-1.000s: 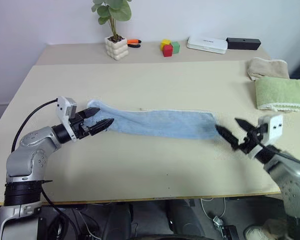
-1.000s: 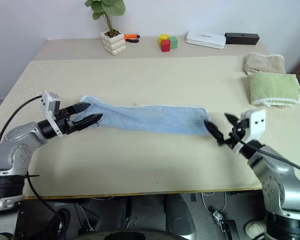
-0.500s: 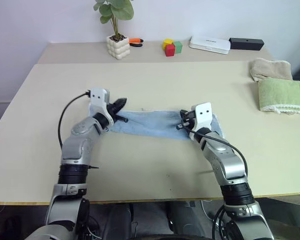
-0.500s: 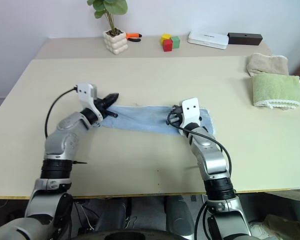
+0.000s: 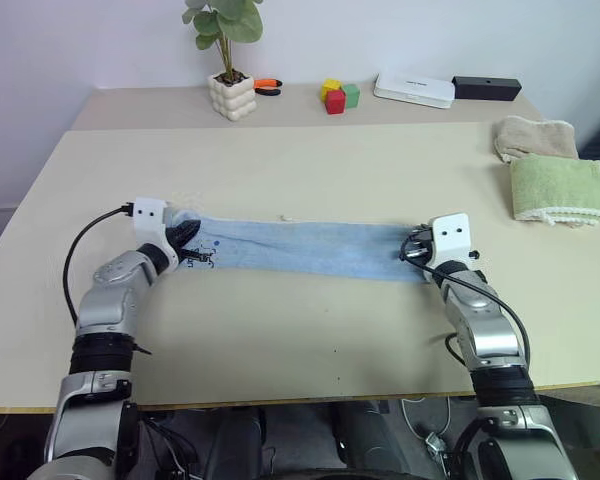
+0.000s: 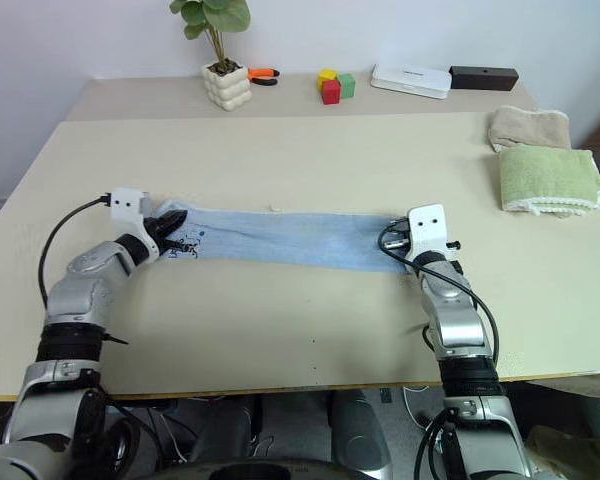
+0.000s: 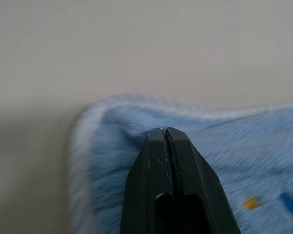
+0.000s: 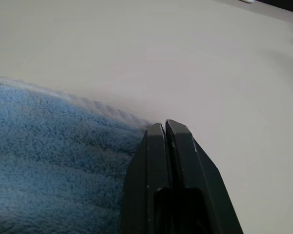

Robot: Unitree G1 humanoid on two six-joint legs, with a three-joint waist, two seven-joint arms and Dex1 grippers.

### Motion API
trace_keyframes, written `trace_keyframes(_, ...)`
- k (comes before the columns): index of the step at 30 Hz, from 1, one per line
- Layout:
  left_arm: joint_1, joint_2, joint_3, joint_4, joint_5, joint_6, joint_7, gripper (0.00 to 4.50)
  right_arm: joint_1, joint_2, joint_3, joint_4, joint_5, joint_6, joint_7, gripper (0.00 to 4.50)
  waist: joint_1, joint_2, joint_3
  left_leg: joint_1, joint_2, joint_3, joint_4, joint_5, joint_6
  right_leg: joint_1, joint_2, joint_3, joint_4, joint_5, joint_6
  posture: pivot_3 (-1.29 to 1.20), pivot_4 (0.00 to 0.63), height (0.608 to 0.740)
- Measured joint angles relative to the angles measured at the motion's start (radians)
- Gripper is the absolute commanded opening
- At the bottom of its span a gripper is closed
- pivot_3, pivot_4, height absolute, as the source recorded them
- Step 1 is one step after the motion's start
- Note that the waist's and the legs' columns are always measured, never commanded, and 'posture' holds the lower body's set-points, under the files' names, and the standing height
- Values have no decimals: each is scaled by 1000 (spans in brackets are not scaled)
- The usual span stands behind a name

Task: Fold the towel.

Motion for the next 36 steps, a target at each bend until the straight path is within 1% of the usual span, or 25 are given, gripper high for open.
trace_keyframes(4, 29, 8, 25, -35, -36, 32, -41, 0, -2, 3, -21, -1, 20, 12, 23, 36, 1, 0, 0, 0, 0, 0, 0, 0, 0, 0, 0, 0, 0, 0, 0, 0, 150, 740)
trace_keyframes(5, 36, 8, 26, -55, -54, 48, -65, 540, -4, 5, -30, -3, 40, 18, 33, 572, 2, 0, 0, 0, 0, 0, 0, 0, 0, 0, 0, 0, 0, 0, 0, 0, 150, 740)
trace_keyframes(6, 43, 8, 24, -78, -72, 57, -93, 862, -8, 9, -51, -6, 71, 34, 44, 897, 1, 0, 0, -1, 0, 0, 0, 0, 0, 0, 0, 0, 0, 0, 0, 0, 150, 740)
trace_keyframes(7, 50, 9, 20, -103, -83, 62, -123, 1323, -13, 14, -80, -14, 105, 56, 49, 1355, 1, 0, 0, -1, 0, 0, 0, 0, 0, 0, 0, 0, 0, 0, 0, 0, 150, 740)
trace_keyframes(10, 54, 30, 12, -156, -116, 69, -203, 2918, -44, 6, -178, -80, 218, 155, 59, 2883, 1, 1, 1, -1, 0, 0, 0, 0, 0, -1, 0, 0, 0, 0, 0, 0, 150, 740)
trace_keyframes(11, 52, 44, 13, -169, -129, 78, -230, 3377, -52, -8, -209, -116, 253, 193, 63, 3359, 0, 1, 1, -1, 0, 0, 0, 0, 0, -1, 0, 0, 0, 0, 0, 0, 150, 740)
trace_keyframes(12, 49, 58, 14, -179, -146, 89, -258, 3959, -57, -22, -238, -150, 289, 231, 65, 3936, 0, 1, 1, -1, 0, 0, -1, 0, 0, -1, 0, 0, 0, 0, 0, 0, 150, 740)
trace_keyframes(13, 49, 77, 16, -197, -166, 101, -295, 4451, -58, -33, -275, -197, 335, 280, 65, 4445, 0, 1, 1, -1, 0, 0, -1, 0, 0, -1, 0, 0, 0, 0, 0, 0, 150, 740)
trace_keyframes(16, 29, 114, 16, -219, -207, 135, -374, 4451, -36, -43, -345, -297, 457, 420, 72, 4445, 0, 1, 1, -1, 0, 0, -1, 0, 0, -1, 0, 0, 0, 0, 0, 0, 150, 740)
trace_keyframes(19, -12, 159, 5, -226, -240, 172, -464, 4451, 89, -56, -400, -420, 624, 617, 90, 4445, 7, 1, 1, -2, 0, -1, -2, 0, 1, -1, 0, -1, -2, 0, 0, 0, 150, 740)
trace_keyframes(22, -66, 186, -10, -211, -241, 184, -502, 4451, 202, -79, -460, -495, 758, 777, 87, 4445, 5, 2, 1, -3, 0, 0, -1, 0, 1, -1, -1, 0, -2, 0, 0, 0, 150, 740)
trace_keyframes(23, -73, 190, -17, -203, -234, 172, -509, 4451, 218, -79, -473, -520, 790, 808, 80, 4445, 1, 2, 1, -2, 0, 0, -1, 0, 1, -1, 0, 0, -2, 0, 0, 0, 150, 740)
trace_keyframes(26, -85, 189, -44, -179, -222, 145, -552, 4451, 254, -79, -520, -571, 854, 859, 39, 4445, -7, 2, 2, -1, 1, 0, -2, 0, 1, -1, 1, 1, -2, -1, -1, 0, 150, 740)
trace_keyframes(30, -74, 198, -49, -175, -221, 70, -646, 4451, 291, -66, -567, -611, 898, 874, -39, 4445, -5, 2, 2, -2, 1, 0, -2, -1, 1, -2, 1, 1, -3, -1, -1, 0, 150, 740)
trace_keyframes(34, -37, 206, -49, -206, -227, 40, -729, 4451, 336, 1, -542, -640, 935, 880, -94, 4445, -1, 2, 2, -2, 1, 1, -2, -1, 1, -2, 1, 1, -3, -2, -3, 0, 150, 740)
trace_keyframes(36, -26, 212, -49, -213, -230, 36, -756, 4451, 343, 5, -520, -646, 943, 879, -110, 4445, 0, 2, 2, -2, 1, 1, -2, -1, 1, -2, 0, 1, -3, -2, -4, 0, 150, 740)
